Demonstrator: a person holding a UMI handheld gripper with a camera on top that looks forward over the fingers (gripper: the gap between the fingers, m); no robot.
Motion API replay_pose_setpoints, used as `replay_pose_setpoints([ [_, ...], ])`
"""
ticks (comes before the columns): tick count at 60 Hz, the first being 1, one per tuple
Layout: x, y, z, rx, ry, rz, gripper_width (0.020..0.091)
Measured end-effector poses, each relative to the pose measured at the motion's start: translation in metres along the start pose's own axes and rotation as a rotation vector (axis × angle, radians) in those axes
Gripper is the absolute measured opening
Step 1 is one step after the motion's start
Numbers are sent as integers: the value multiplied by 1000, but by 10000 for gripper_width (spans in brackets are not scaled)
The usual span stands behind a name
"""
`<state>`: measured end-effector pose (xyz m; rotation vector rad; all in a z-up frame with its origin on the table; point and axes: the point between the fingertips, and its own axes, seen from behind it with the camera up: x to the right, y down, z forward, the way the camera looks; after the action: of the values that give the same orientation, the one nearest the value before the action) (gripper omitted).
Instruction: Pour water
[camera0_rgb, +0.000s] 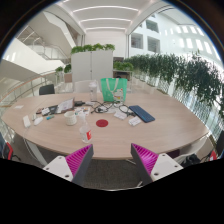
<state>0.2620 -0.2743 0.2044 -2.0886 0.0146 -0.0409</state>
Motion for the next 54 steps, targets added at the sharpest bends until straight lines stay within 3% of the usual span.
replay_pose_setpoints([
  [12,-21,20,33,-8,-29,22,843],
  [24,-67,18,91,148,-113,64,838],
  [31,-107,33,136,152,-163,59,835],
  [42,-140,36,212,180,-122,25,835],
  [54,-146,1,272,258,-68,66,840],
])
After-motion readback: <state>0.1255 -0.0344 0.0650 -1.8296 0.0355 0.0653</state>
